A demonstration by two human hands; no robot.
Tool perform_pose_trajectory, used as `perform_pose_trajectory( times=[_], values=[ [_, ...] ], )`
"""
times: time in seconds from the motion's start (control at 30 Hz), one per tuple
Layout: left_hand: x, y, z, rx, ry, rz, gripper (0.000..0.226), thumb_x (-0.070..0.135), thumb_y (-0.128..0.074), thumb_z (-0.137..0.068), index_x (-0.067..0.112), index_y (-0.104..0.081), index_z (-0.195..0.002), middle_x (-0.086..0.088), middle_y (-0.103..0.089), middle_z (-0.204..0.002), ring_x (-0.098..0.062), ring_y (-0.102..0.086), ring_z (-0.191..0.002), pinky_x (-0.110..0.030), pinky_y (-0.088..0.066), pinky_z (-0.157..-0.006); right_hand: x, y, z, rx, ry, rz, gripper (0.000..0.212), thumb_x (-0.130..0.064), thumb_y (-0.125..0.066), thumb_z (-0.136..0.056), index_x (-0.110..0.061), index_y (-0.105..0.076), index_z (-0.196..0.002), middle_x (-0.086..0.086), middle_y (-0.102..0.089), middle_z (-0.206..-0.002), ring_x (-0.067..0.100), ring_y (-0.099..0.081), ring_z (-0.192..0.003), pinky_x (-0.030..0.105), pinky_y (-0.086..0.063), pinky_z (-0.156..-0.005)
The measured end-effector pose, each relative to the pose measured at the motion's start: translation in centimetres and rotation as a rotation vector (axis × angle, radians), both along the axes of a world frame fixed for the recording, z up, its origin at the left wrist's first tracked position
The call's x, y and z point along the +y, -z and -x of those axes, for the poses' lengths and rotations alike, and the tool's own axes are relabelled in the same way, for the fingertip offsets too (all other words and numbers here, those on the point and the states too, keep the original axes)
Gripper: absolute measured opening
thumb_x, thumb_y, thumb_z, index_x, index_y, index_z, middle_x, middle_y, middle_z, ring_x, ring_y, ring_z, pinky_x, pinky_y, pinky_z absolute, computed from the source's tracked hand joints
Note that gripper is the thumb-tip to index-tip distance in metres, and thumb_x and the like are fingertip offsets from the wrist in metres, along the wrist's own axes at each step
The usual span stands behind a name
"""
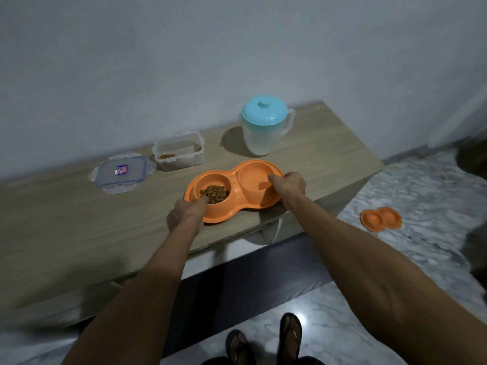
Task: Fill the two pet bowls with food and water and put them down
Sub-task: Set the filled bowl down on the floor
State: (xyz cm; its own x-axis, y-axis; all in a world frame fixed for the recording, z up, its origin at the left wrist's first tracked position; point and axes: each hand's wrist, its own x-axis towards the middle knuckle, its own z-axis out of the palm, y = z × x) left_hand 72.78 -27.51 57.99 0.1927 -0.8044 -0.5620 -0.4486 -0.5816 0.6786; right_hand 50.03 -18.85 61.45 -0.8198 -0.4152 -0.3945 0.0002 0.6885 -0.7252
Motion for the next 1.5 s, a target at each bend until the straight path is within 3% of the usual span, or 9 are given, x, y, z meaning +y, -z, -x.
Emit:
perform_pose_trajectory(
  times=[0.17, 0.33, 0.6, 0.83, 0.93, 1.07, 1.23, 1.37, 1.5],
  values=[
    [3.2, -2.3, 5.4, 0.037, 0.073, 0.040, 0.073, 0.061, -0.069, -0.044, 0.013, -0.070, -0.100, -0.009, -0.071, -0.094, -0.034, -0.070, -0.087, -0.045, -0.061, -0.079, 5.5, -2.2, 4.0, 0.008, 0.091, 0.067, 0.050, -0.039, -0.073, -0.079, -0.002, -0.068, -0.111, 0.019, -0.069, -0.113, 0.036, -0.065, -0.102, 0.047, -0.057, -0.089],
    [7.1, -5.1, 13.8, 0.168, 0.152, 0.097, 0.072, 0.043, -0.077, -0.058, 0.006, -0.064, -0.119, -0.015, -0.059, -0.126, -0.035, -0.063, -0.108, -0.046, -0.059, -0.085, 11.9, -4.9, 10.3, 0.024, 0.211, 0.136, 0.037, -0.039, -0.073, -0.078, -0.006, -0.066, -0.095, 0.013, -0.066, -0.097, 0.033, -0.065, -0.092, 0.050, -0.059, -0.082],
    [15.6, -7.1, 28.7, 0.174, 0.311, 0.155, 0.078, 0.051, -0.072, -0.045, 0.006, -0.066, -0.108, -0.017, -0.066, -0.114, -0.038, -0.069, -0.097, -0.049, -0.060, -0.082, 24.4, -8.0, 23.1, 0.038, 0.341, 0.213, 0.032, -0.033, -0.073, -0.075, -0.003, -0.065, -0.082, 0.013, -0.064, -0.090, 0.033, -0.063, -0.083, 0.051, -0.061, -0.075],
    [24.7, -9.5, 41.5, 0.215, 0.389, 0.152, 0.060, 0.044, -0.073, -0.058, 0.004, -0.068, -0.102, -0.018, -0.067, -0.113, -0.036, -0.071, -0.090, -0.022, -0.045, -0.042, 33.7, -9.9, 35.1, 0.034, 0.387, 0.223, 0.032, -0.028, -0.074, -0.070, -0.003, -0.065, -0.088, 0.011, -0.061, -0.091, 0.025, -0.058, -0.070, 0.050, -0.062, -0.070],
    [27.1, -9.3, 46.4, 0.239, 0.416, 0.127, 0.053, 0.038, -0.075, -0.065, 0.001, -0.066, -0.102, -0.018, -0.066, -0.116, -0.034, -0.070, -0.096, -0.022, -0.041, -0.037, 36.3, -9.8, 39.7, 0.037, 0.407, 0.216, 0.035, -0.028, -0.074, -0.069, -0.003, -0.067, -0.091, 0.009, -0.062, -0.088, 0.023, -0.058, -0.069, 0.048, -0.062, -0.067],
    [28.8, -8.5, 52.6, 0.245, 0.450, 0.118, 0.043, 0.034, -0.076, -0.072, 0.005, -0.059, -0.099, -0.017, -0.061, -0.120, -0.034, -0.065, -0.102, -0.030, -0.052, -0.051, 38.0, -8.8, 45.5, 0.046, 0.432, 0.215, 0.030, -0.028, -0.074, -0.069, -0.008, -0.063, -0.089, 0.009, -0.062, -0.090, 0.030, -0.060, -0.081, 0.048, -0.062, -0.066],
    [28.4, -5.8, 59.7, 0.251, 0.450, 0.082, 0.052, 0.035, -0.077, -0.073, 0.002, -0.059, -0.109, -0.017, -0.060, -0.120, -0.035, -0.065, -0.095, -0.027, -0.045, -0.045, 37.7, -6.6, 51.9, 0.075, 0.440, 0.205, 0.027, -0.026, -0.073, -0.077, -0.013, -0.050, -0.071, 0.004, -0.053, -0.076, 0.029, -0.057, -0.081, 0.051, -0.061, -0.073],
    [26.7, -2.9, 64.9, 0.241, 0.409, 0.070, 0.050, 0.037, -0.079, -0.072, 0.000, -0.065, -0.104, -0.018, -0.065, -0.112, -0.035, -0.068, -0.091, -0.036, -0.058, -0.058, 35.8, -4.1, 56.9, 0.067, 0.447, 0.177, 0.028, -0.029, -0.073, -0.078, -0.011, -0.057, -0.091, 0.007, -0.058, -0.084, 0.024, -0.058, -0.068, 0.050, -0.061, -0.077],
    [24.8, 0.7, 68.5, 0.197, 0.379, 0.070, 0.050, 0.041, -0.075, -0.067, 0.001, -0.068, -0.097, -0.020, -0.068, -0.105, -0.038, -0.069, -0.089, -0.042, -0.060, -0.071, 33.4, -0.6, 61.4, 0.024, 0.427, 0.172, 0.045, -0.031, -0.074, -0.077, -0.010, -0.062, -0.115, 0.004, -0.061, -0.093, 0.027, -0.063, -0.085, 0.049, -0.060, -0.079]
  ],
)
